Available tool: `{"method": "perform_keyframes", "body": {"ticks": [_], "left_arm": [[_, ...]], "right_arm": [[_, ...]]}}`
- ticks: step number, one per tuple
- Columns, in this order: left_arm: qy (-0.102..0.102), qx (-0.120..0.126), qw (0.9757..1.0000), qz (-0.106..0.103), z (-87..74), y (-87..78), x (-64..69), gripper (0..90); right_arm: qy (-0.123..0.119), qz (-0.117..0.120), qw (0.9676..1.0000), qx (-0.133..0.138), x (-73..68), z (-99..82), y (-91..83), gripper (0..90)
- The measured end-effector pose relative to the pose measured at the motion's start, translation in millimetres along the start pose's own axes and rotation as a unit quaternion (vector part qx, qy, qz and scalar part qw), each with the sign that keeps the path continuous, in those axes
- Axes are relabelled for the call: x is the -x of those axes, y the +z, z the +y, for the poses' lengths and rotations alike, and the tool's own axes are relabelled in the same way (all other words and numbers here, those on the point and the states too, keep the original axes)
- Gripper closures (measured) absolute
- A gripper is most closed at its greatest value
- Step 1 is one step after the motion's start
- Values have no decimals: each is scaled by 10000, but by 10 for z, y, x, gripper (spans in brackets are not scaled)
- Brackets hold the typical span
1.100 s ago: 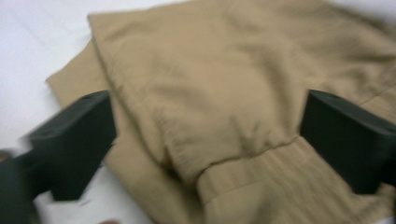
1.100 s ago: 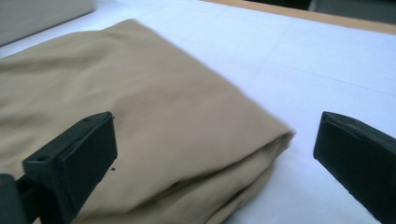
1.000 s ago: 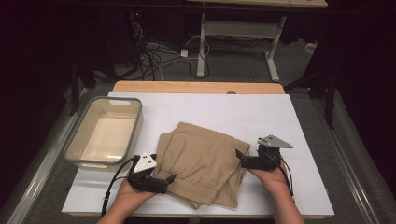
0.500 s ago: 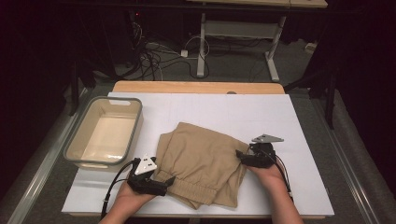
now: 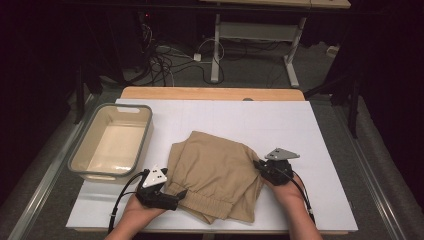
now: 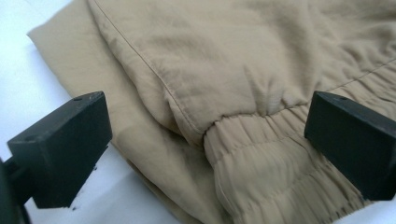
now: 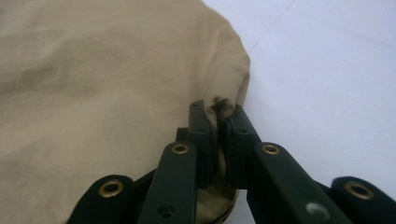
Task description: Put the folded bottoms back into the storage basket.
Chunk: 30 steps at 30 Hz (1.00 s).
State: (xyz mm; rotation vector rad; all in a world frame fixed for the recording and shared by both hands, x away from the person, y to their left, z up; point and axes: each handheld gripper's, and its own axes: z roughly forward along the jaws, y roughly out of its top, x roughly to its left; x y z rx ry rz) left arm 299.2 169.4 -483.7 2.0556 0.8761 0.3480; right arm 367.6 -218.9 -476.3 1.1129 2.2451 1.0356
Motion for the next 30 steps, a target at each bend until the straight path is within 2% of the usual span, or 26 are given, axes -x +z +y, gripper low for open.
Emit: {"method": "perform_keyframes", "body": {"ticks": [1,2,3,5,6,7,8,9,10,11,12,13,14,15,16,17,18,20,21,24,27,30], "left_arm": [[-16,24,10000,-49,0,-14,0,7],[-23,35,9999,-102,4,-32,4,7],[-14,143,9998,-168,17,-76,20,7],[-30,203,9996,-197,28,-96,21,7],[-50,239,9994,-229,39,-108,17,7],[-59,252,9994,-248,46,-110,10,8],[-79,240,9994,-252,48,-97,5,10],[-32,44,9996,-287,38,-49,-9,30],[-32,44,9996,-287,38,-49,-9,57],[24,-66,9995,-303,30,-26,-10,57],[68,-149,9993,-325,23,-9,-5,156],[123,-237,9990,-362,19,3,2,156],[156,-396,9982,-425,15,36,17,246],[156,-396,9982,-425,15,36,17,297],[194,-486,9978,-400,23,54,29,297],[267,-627,9969,-386,35,83,46,345],[373,-775,9958,-307,55,123,76,434],[401,-756,9957,-354,65,135,90,536],[459,-744,9951,-465,85,160,111,608],[426,-721,9950,-535,98,177,119,756],[456,-636,9955,-543,96,159,126,808],[457,-540,9962,-514,97,116,113,813]], "right_arm": [[0,0,10000,0,0,0,0,852],[22,-94,9999,57,38,-24,-60,852],[52,-164,9998,79,68,-40,-100,852],[103,-257,9995,121,106,-59,-150,852],[169,-346,9991,155,153,-81,-203,852],[322,-472,9982,199,261,-141,-303,852],[432,-502,9976,216,307,-179,-339,852],[502,-523,9971,227,346,-220,-361,851],[502,-523,9971,227,346,-220,-361,851],[549,-519,9969,198,372,-257,-367,851],[626,-494,9967,141,393,-295,-351,850],[626,-494,9967,141,393,-295,-351,850],[582,-512,9970,88,387,-288,-340,847],[569,-538,9969,74,384,-290,-332,846],[569,-538,9969,74,384,-290,-332,846],[545,-551,9970,65,381,-287,-330,847],[532,-552,9970,50,382,-288,-325,843],[545,-582,9968,35,373,-287,-323,840],[510,-600,9969,27,371,-286,-320,840],[490,-623,9969,29,359,-285,-321,840],[415,-657,9970,64,347,-283,-329,841],[401,-673,9969,97,325,-281,-339,842]]}}
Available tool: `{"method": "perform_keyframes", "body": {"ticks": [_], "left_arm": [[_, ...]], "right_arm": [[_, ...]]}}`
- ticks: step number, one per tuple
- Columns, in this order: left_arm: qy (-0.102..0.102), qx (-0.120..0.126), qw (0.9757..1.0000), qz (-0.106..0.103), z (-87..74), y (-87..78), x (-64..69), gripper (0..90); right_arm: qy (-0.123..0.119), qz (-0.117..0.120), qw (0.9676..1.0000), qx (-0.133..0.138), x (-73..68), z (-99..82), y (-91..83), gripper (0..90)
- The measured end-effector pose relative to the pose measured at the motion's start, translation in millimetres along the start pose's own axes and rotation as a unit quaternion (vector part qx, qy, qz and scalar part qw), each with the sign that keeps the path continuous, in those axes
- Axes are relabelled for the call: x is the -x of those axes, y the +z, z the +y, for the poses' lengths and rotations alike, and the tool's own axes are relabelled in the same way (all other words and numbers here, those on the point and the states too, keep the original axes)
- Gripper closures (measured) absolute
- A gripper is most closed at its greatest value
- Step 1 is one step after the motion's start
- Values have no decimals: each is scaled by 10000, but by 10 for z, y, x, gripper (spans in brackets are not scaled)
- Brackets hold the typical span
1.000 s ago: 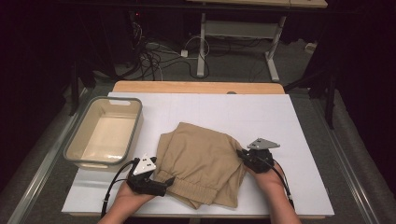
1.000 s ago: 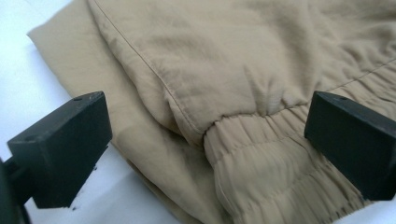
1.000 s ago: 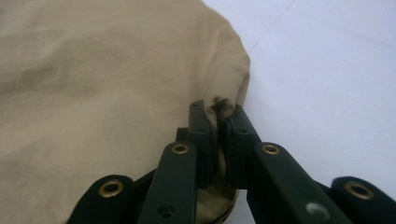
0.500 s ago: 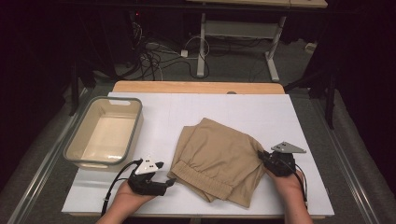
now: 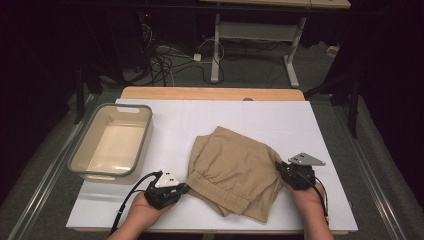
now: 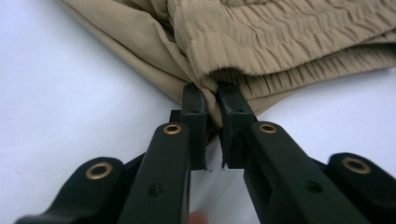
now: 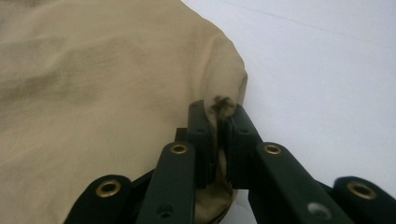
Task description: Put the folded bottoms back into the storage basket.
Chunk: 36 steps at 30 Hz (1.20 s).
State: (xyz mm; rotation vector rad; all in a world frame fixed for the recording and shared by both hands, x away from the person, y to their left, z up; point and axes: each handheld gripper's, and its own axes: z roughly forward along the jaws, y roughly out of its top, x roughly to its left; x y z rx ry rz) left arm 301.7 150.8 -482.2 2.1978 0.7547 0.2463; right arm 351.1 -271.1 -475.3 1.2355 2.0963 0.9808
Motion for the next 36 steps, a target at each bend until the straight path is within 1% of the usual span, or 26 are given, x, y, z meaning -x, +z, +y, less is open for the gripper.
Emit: {"method": "perform_keyframes", "body": {"ticks": [1,2,4,7,8,10,11,12,13,15,18,19,20,21,22,23,24,25,27,29,31,32,33,34,35,36], "left_arm": [[2,51,10000,30,-1,-41,-13,813],[-26,131,9998,174,-20,-148,-51,813],[-125,173,9993,300,-77,-260,-104,813],[-219,100,9990,378,-144,-341,-155,812],[-306,7,9988,380,-191,-363,-187,812],[-336,-34,9987,371,-201,-355,-191,809],[-305,-130,9984,450,-203,-323,-171,808],[-305,-130,9984,450,-203,-323,-171,807],[-243,-181,9983,500,-203,-310,-159,807],[-249,-223,9982,491,-207,-303,-161,796],[-365,-215,9980,464,-215,-322,-198,612],[-423,-161,9981,413,-212,-340,-209,567],[-491,-59,9979,428,-192,-389,-201,515],[-467,-39,9979,449,-181,-417,-188,463],[-467,-39,9979,449,-181,-417,-188,421],[-440,-9,9980,457,-170,-447,-176,421],[-514,137,9979,378,-144,-510,-161,359],[-528,209,9978,332,-126,-540,-148,338],[-504,267,9978,335,-104,-570,-131,335],[-474,442,9972,373,-66,-610,-100,334],[-482,620,9961,407,-42,-584,-88,351],[-467,652,9958,441,-33,-547,-93,460],[-451,635,9958,472,-23,-496,-104,460],[-487,461,9961,577,-7,-382,-144,490],[-487,461,9961,577,-7,-382,-144,484],[-490,215,9961,703,-6,-300,-172,453]], "right_arm": [[33,38,10000,33,-14,1,-8,842],[72,175,9998,119,-49,9,-23,842],[75,389,9990,195,-117,26,-28,842],[-83,590,9980,220,-269,48,5,842],[-148,597,9979,195,-310,50,20,842],[-266,529,9982,133,-349,53,42,842],[-259,528,9982,143,-348,52,40,842],[-220,536,9982,158,-341,48,37,842],[-220,536,9982,158,-341,48,37,842],[-168,576,9980,175,-325,45,37,842],[-134,565,9982,120,-326,43,50,841],[-149,561,9982,120,-326,43,52,841],[-143,562,9982,121,-326,42,51,841],[-133,560,9983,124,-326,41,50,841],[-133,560,9983,124,-326,41,50,841],[-148,558,9982,134,-325,40,50,841],[-181,541,9983,138,-328,40,50,841],[-179,537,9983,133,-330,40,50,840],[-170,538,9983,125,-330,40,51,840],[-166,540,9983,115,-328,41,53,836],[-173,536,9984,110,-331,41,55,836],[-183,536,9984,83,-333,43,61,837],[-183,536,9984,83,-333,43,61,837],[-160,558,9983,58,-329,45,66,836],[-156,564,9983,49,-326,46,66,837],[-152,562,9983,50,-327,45,65,836]]}}
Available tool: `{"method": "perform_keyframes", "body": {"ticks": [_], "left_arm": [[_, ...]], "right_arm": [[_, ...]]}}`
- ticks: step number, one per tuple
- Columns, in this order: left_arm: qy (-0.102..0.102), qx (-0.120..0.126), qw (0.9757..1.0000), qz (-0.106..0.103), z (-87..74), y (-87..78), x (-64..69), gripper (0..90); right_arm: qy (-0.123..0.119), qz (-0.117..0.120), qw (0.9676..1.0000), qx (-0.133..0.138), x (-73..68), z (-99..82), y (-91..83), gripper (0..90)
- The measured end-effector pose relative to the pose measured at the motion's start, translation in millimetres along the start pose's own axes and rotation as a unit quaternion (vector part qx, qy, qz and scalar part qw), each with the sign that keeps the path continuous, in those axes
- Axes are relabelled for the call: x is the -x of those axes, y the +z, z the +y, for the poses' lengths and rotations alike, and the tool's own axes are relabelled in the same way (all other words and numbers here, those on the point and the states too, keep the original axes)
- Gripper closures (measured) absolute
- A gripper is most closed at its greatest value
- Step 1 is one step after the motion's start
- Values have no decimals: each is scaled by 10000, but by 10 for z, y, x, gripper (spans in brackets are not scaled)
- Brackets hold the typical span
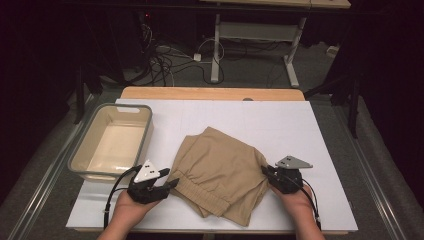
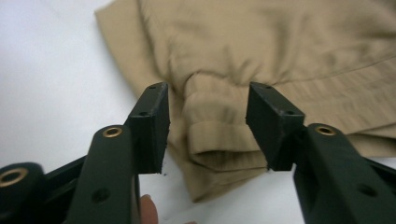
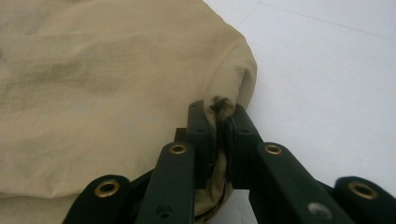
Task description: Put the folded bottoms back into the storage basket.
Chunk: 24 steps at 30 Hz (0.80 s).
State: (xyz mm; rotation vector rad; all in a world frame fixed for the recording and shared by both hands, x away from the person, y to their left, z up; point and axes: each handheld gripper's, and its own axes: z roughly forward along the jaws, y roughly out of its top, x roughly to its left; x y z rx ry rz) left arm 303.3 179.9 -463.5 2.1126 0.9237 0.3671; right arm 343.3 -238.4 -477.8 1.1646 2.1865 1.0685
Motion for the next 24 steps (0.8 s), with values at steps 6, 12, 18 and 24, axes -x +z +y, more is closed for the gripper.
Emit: {"method": "perform_keyframes", "body": {"ticks": [6,12,18,24], "left_arm": [[-353,-485,9982,-6,-64,119,-72,336],[-685,-653,9952,-234,-84,154,-132,337],[-693,-720,9944,-341,-77,148,-107,402],[-579,-749,9943,-490,-71,152,-69,482]], "right_arm": [[-57,-21,10000,8,-10,-1,3,836],[-113,-66,9999,-24,-24,0,8,835],[-110,-72,9999,-73,-26,3,17,835],[-131,-86,9998,-86,-27,4,21,835]]}}
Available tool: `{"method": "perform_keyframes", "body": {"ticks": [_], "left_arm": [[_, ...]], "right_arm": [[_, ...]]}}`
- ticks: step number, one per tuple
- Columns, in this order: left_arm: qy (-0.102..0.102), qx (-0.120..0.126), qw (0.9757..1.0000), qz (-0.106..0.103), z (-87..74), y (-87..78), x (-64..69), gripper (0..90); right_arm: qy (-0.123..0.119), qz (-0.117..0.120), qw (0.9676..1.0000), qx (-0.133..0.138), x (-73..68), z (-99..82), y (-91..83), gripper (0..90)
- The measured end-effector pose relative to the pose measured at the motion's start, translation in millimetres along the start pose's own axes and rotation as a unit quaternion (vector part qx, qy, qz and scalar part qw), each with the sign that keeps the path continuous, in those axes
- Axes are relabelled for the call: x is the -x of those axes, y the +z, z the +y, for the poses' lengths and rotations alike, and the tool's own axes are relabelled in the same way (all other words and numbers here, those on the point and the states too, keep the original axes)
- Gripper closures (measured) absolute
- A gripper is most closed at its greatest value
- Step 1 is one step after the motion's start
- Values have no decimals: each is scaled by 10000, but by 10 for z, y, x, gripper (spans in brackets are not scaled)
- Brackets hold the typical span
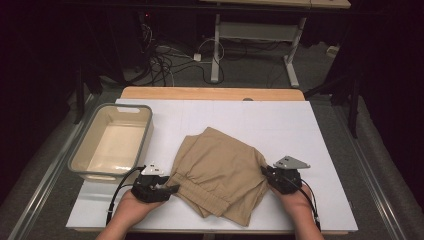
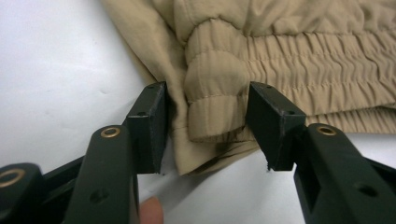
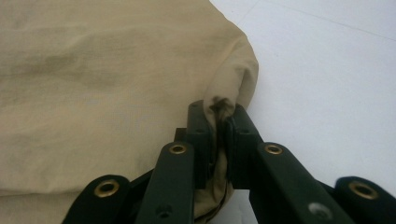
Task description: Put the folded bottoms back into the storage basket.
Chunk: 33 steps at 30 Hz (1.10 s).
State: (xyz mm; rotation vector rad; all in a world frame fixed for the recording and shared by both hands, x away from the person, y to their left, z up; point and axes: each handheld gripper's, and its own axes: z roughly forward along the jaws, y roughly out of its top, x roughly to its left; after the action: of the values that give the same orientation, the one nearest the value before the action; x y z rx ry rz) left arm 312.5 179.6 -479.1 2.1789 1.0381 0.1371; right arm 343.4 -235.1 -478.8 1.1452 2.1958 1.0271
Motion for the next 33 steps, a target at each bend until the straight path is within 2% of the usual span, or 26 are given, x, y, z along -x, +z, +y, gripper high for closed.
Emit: {"method": "perform_keyframes", "body": {"ticks": [1,2,9,10,15,25,30,32,33], "left_arm": [[22,-5,10000,-55,2,0,4,540],[50,-15,9999,-139,1,4,7,552],[168,-18,9995,-253,-9,1,19,641],[219,6,9995,-237,-15,0,31,680],[398,67,9991,-118,-24,-4,59,761],[648,63,9979,15,-18,-15,73,789],[746,-100,9970,160,28,-29,111,788],[847,-291,9956,266,80,-44,144,788],[910,-511,9939,356,153,-53,178,787]], "right_arm": [[-2,-3,10000,-4,0,0,1,835],[-3,-9,10000,-6,0,1,2,834],[-31,-56,10000,-36,-15,2,7,834],[-41,-72,10000,-42,-18,2,7,834],[-43,-70,10000,-39,-18,2,7,834],[-70,-64,9999,46,-27,-3,-9,837],[-100,-64,9998,159,-25,-9,-31,841],[-96,-58,9997,209,-24,-12,-43,842],[-85,-60,9997,226,-25,-13,-47,843]]}}
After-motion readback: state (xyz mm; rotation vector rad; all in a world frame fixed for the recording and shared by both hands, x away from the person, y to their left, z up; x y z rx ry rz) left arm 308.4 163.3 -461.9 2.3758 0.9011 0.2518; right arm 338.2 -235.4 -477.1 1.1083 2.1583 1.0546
